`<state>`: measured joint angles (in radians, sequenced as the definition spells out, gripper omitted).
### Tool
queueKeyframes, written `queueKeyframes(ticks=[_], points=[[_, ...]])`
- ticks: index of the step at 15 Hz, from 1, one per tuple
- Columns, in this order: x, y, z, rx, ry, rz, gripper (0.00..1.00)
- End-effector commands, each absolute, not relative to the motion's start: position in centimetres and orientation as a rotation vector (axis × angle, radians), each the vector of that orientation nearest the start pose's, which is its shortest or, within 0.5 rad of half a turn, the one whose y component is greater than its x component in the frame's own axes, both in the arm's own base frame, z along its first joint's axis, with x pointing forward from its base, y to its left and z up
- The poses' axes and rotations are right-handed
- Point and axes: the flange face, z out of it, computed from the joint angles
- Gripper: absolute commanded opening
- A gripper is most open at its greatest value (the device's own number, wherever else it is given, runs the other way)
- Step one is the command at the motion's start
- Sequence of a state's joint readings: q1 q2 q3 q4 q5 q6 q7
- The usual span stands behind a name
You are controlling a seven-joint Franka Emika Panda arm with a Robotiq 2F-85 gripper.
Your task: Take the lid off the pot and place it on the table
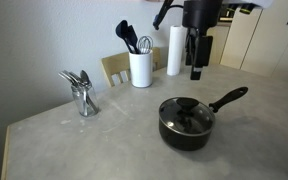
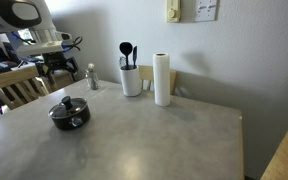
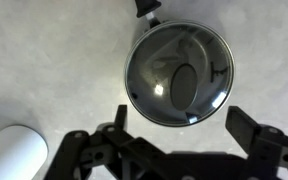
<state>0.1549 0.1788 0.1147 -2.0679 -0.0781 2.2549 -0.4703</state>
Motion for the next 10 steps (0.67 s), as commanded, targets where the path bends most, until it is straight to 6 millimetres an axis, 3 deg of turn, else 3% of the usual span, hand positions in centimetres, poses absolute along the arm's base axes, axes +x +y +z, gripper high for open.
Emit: queueKeyframes(ticks=[1,6,10], points=[[56.1,14.8,32.2,-2.929,-1.151,0.043,1.0],[55.7,15.3,28.8,-2.872,-1.131,0.109,1.0],[55.6,16.4,27.2,-2.857,-1.153,0.122,1.0]])
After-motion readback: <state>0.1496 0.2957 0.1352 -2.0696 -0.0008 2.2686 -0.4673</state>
